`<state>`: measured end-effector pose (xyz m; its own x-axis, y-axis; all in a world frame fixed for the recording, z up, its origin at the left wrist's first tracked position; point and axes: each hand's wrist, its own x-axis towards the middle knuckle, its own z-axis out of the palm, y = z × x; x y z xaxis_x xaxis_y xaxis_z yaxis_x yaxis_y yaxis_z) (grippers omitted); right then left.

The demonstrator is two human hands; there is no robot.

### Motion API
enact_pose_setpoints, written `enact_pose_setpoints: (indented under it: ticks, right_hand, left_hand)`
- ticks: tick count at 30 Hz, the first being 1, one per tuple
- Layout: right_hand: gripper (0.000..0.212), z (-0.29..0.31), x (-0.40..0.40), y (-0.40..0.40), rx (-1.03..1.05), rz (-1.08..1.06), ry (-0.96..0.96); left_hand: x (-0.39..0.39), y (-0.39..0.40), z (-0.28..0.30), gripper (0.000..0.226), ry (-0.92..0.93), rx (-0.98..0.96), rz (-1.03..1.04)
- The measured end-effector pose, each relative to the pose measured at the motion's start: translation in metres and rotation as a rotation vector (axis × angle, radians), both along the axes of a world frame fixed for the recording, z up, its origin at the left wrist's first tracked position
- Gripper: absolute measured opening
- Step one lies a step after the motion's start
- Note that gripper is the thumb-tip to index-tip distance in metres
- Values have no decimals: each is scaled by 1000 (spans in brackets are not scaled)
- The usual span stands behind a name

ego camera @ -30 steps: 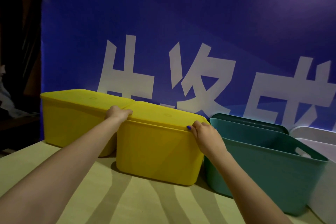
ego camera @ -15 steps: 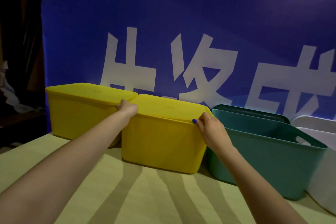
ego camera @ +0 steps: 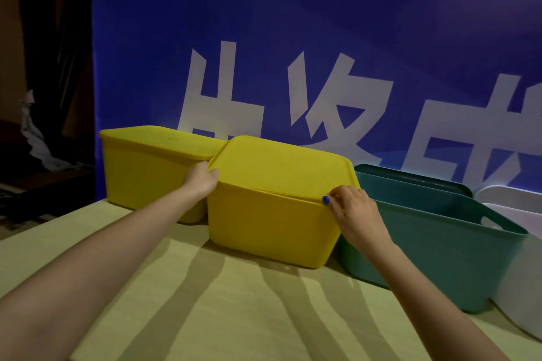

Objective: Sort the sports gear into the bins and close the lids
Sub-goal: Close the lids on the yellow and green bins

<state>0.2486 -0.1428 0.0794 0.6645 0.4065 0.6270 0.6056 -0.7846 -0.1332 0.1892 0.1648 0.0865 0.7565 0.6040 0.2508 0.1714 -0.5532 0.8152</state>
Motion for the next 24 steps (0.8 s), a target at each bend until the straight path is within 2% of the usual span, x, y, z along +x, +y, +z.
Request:
enact_pose_setpoints:
  ticks: [5,10,13,15,19,21,24]
  right_hand:
    - [23,11,-3,-3,130,-81,3]
    - [31,20,4,-10,461,-195,215]
    - [39,24,4,-11,445,-233,228]
    - [42,26,5,-10,455,-264,321]
    - [20,28,12,-11,543,-259,536]
    - [27,28,13,-13,566,-212,599]
    - [27,31,6,-12,560,-153,651]
  left_hand:
    - [-10,-3,4,34,28,7,-1]
    - [-15,-7,4,38,3,-30,-23]
    - [-16,-7,2,40,-13,-38,-43]
    - [-16,-7,2,40,-13,-39,-49]
    - [-20,-6,1,41,-46,-46,-82]
    - [-25,-5,0,38,-64,-47,-113]
    - [-37,-1,2,30,-63,-39,-114]
